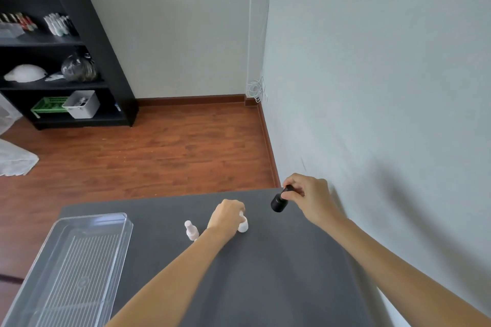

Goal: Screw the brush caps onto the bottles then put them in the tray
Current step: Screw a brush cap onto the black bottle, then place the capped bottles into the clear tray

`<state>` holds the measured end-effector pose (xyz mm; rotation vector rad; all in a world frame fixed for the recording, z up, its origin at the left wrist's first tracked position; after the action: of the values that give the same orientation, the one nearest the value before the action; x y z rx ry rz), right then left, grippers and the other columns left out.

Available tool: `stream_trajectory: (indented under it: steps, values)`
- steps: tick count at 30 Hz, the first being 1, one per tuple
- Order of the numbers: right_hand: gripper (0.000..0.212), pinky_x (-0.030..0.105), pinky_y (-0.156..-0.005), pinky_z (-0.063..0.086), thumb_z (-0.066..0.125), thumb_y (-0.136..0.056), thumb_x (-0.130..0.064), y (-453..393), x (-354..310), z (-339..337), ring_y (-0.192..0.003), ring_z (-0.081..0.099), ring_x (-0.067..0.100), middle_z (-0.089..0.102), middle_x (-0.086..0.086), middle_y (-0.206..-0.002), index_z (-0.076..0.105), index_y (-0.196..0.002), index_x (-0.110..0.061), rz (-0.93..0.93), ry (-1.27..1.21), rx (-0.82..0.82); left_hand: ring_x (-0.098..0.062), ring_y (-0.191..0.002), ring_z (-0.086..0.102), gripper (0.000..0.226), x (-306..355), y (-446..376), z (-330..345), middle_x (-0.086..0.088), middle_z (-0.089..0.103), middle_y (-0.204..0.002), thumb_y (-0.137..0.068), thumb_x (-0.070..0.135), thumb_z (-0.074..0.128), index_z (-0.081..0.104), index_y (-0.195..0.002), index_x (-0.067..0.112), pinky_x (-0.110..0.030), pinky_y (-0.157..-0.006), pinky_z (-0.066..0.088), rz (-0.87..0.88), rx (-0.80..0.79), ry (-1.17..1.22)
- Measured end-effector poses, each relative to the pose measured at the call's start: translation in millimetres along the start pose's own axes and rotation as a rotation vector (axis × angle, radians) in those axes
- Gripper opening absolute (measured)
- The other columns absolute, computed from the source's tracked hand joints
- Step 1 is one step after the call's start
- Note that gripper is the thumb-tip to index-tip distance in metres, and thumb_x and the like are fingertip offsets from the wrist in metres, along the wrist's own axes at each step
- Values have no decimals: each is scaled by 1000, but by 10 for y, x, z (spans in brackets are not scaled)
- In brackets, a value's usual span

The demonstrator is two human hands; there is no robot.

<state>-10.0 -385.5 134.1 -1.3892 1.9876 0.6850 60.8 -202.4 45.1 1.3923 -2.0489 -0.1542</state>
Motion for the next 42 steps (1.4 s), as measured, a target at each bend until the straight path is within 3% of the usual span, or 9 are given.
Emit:
stream_trajectory:
  steps: [2, 5, 9, 12, 17, 27, 32, 38, 42]
  values:
    - [12, 30, -79, 54, 72, -84, -10, -57, -47, 21, -81, 69, 22, 74, 4, -85, 68, -87, -21, -15, 14, -17, -31, -81, 55, 24, 13, 10, -96, -11, 66, -99, -83, 2, 52, 69, -98, 9, -32, -73, 45, 14, 46, 89]
    - [13, 26, -78, 55, 73, -83, -8, -174, -226, 47, -80, 70, 19, 74, 3, -86, 70, -89, -20, -70, 28, -11, -28, -73, 46, 18, 8, 131, -354, -6, 59, -83, -79, 8, 55, 65, -82, 23, -28, -68, 39, 66, 152, 193]
    - [15, 25, -78, 56, 75, -82, -7, -309, -738, 284, -85, 71, 13, 74, 1, -89, 72, -91, -19, -190, 17, -39, -16, -77, 56, 19, -231, 443, -941, 7, 60, -75, -85, 15, 62, 74, -101, 14, -24, -69, 45, 135, 364, 224]
    - [16, 26, -87, 55, 78, -80, -8, -368, -1226, 621, -91, 71, 13, 75, -2, -91, 73, -93, -18, -308, 14, -83, -14, -75, 56, 19, -591, 681, -1391, 9, 61, -74, -83, 17, 67, 75, -101, 15, -21, -66, 43, 119, 463, 216]
    - [15, 26, -87, 55, 77, -79, -8, -378, -1950, 1366, -86, 71, 10, 75, -2, -88, 73, -91, -16, -395, -52, -197, -14, -74, 56, 17, -1432, 1072, -1931, 7, 62, -78, -81, 17, 73, 75, -98, 14, -24, -68, 46, 22, 565, 171]
    - [18, 35, -85, 55, 77, -78, -9, -287, -2627, 2976, -86, 69, 20, 75, 4, -90, 73, -95, -12, -342, -50, -339, -23, -81, 68, 17, -2950, 1155, -2088, -4, 73, -87, -77, 13, 72, 75, -94, 12, -37, -73, 58, -138, 469, 168]
    - [19, 34, -80, 53, 74, -80, -5, -288, -2512, 3495, -82, 64, 21, 70, 3, -84, 72, -98, -8, -238, 15, -342, -26, -83, 68, 17, -3260, 884, -1878, -6, 74, -87, -76, 11, 68, 75, -92, 11, -39, -72, 59, -129, 381, 182]
    - [16, 33, -73, 52, 67, -85, -1, -302, -2302, 3817, -79, 63, 24, 70, 9, -86, 69, -100, -7, -157, 112, -318, -25, -91, 69, 25, -3421, 611, -1590, -7, 76, -97, -81, 11, 68, 76, -104, 12, -34, -72, 57, -90, 294, 178]
    - [19, 40, -78, 54, 66, -86, 0, -299, -2257, 3914, -86, 68, 27, 74, 13, -93, 69, -104, -6, -165, 165, -303, -26, -85, 69, 26, -3482, 513, -1494, -7, 76, -96, -80, 8, 64, 76, -103, 14, -31, -64, 53, -86, 274, 185]
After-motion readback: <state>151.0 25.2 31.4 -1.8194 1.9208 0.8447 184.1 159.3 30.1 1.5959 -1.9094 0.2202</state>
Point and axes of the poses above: each hand's wrist, its own y-axis away from the middle knuckle, its own z-axis out of the palm, x = y × z, the point moved 8 cm from there along -y, towards the middle knuckle
